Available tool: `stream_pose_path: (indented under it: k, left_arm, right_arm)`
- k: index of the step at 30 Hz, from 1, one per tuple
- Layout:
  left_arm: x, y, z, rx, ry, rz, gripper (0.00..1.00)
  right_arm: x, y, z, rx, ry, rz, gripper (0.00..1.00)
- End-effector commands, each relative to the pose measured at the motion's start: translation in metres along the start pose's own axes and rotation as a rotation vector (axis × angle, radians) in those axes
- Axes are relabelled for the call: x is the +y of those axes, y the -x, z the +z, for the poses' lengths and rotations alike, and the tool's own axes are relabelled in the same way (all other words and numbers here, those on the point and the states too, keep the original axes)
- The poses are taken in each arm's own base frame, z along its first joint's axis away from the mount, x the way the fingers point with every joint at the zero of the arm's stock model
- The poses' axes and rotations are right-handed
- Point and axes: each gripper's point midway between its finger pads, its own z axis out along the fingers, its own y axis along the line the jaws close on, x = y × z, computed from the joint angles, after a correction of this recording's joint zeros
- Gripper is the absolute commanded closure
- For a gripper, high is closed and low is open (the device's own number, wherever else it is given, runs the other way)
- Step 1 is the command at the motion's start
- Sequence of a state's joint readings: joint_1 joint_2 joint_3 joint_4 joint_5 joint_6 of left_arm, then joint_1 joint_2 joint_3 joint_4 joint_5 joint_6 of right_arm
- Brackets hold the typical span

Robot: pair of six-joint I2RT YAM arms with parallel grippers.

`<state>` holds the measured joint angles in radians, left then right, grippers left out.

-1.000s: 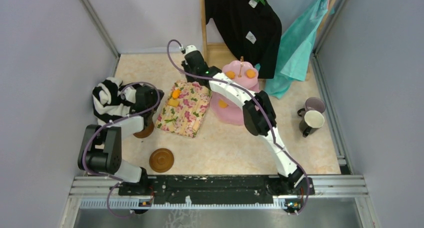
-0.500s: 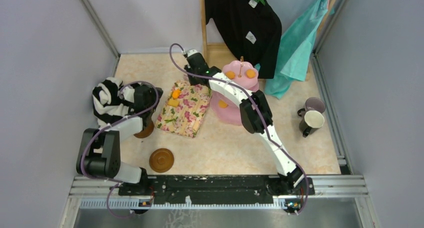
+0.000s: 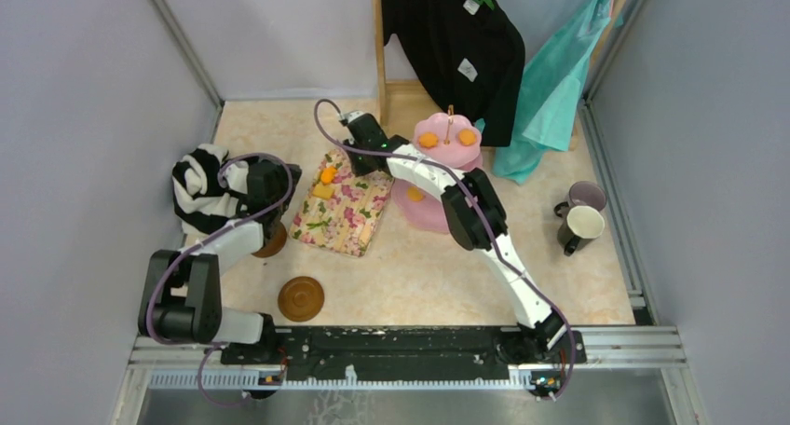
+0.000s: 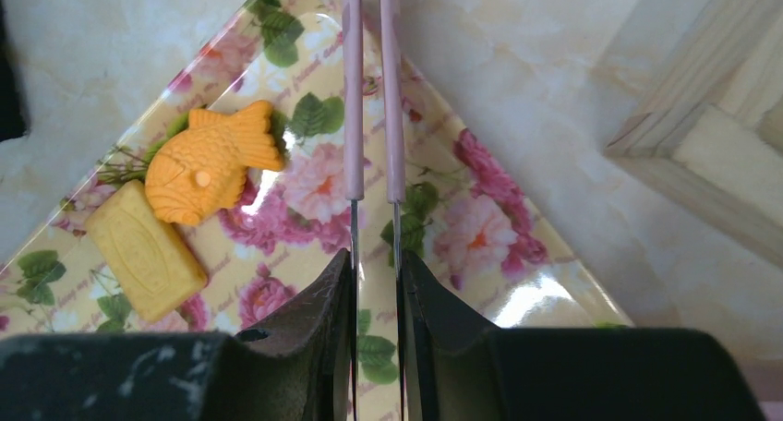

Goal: Serve the afternoon tea
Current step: Move the tray at the center of the board, then pick up the desert from the tray.

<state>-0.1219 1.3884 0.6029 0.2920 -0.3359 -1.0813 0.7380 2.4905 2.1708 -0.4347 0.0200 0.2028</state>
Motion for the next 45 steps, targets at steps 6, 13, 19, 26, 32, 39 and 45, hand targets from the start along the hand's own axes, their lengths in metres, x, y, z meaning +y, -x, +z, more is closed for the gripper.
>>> stream_pose_path:
  k: [6,13,19,26,32,39,45]
  left_arm:
    - [0.002,0.007,-0.011,-0.013,0.001,-0.016,0.11]
    - [0.003,0.011,-0.017,-0.027,0.002,-0.018,0.11]
    - [0.005,0.012,-0.021,-0.031,0.001,-0.019,0.11]
    - [0.008,0.012,-0.025,-0.028,0.005,-0.018,0.11]
    - [0.009,0.016,-0.03,-0.04,0.012,-0.007,0.11]
    - [0.021,0.008,-0.027,-0.017,0.049,0.009,0.09]
    - [0.027,0.006,-0.029,-0.017,0.056,0.006,0.1]
  right_arm:
    - [0.047,0.041,-0.05,-0.118,0.097,-0.024,0.86]
    - [0.05,0.04,-0.058,-0.115,0.095,-0.019,0.87]
    - [0.053,0.034,-0.064,-0.102,0.096,-0.026,0.88]
    - [0.052,0.041,-0.084,-0.144,0.073,-0.035,0.88]
    - [0.054,0.046,-0.108,-0.174,0.065,-0.041,0.86]
    - [0.064,0.027,-0.125,-0.137,0.077,-0.054,0.78]
    - [0.074,0.003,-0.126,-0.093,0.095,-0.053,0.72]
